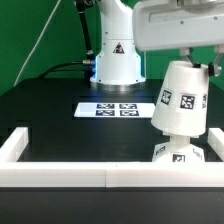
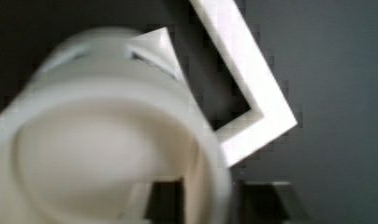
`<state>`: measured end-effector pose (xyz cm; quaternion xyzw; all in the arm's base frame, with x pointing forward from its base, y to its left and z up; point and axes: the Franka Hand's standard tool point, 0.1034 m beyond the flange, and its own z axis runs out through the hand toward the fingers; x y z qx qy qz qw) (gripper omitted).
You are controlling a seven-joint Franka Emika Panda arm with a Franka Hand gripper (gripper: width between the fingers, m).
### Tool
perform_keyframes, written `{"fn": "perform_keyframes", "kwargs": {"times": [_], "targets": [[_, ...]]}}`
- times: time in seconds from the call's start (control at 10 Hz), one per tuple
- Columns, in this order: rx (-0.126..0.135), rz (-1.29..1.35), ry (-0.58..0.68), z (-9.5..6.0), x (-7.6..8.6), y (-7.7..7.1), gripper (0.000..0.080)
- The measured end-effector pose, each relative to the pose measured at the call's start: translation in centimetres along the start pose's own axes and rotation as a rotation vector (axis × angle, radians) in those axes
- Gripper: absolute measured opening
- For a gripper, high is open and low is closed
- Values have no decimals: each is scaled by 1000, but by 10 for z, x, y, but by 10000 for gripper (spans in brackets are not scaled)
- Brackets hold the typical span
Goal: Assemble lamp
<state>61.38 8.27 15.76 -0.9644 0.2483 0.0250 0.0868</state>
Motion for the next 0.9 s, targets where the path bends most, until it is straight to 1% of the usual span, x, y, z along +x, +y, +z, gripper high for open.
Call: {"fn": "perform_keyframes", "kwargs": {"times": [0.1, 0.2, 0.3, 0.4, 0.5, 0.6, 0.7, 0.8, 0.9], "targets": [[1, -23, -1, -3, 3, 4, 333], [1, -40, -4, -7, 5, 9, 467], [-8, -54, -44, -13, 4, 14, 653], [-17, -58, -79, -18, 2, 14, 653], [-43, -74, -135, -21, -3, 12, 690], [-76, -74, -162, -17, -7, 7, 697], [-98, -74, -165, -9, -13, 1, 697], [-104, -79, -163, -4, -18, -2, 699], [-102, -79, -161, -5, -16, -1, 699]]}}
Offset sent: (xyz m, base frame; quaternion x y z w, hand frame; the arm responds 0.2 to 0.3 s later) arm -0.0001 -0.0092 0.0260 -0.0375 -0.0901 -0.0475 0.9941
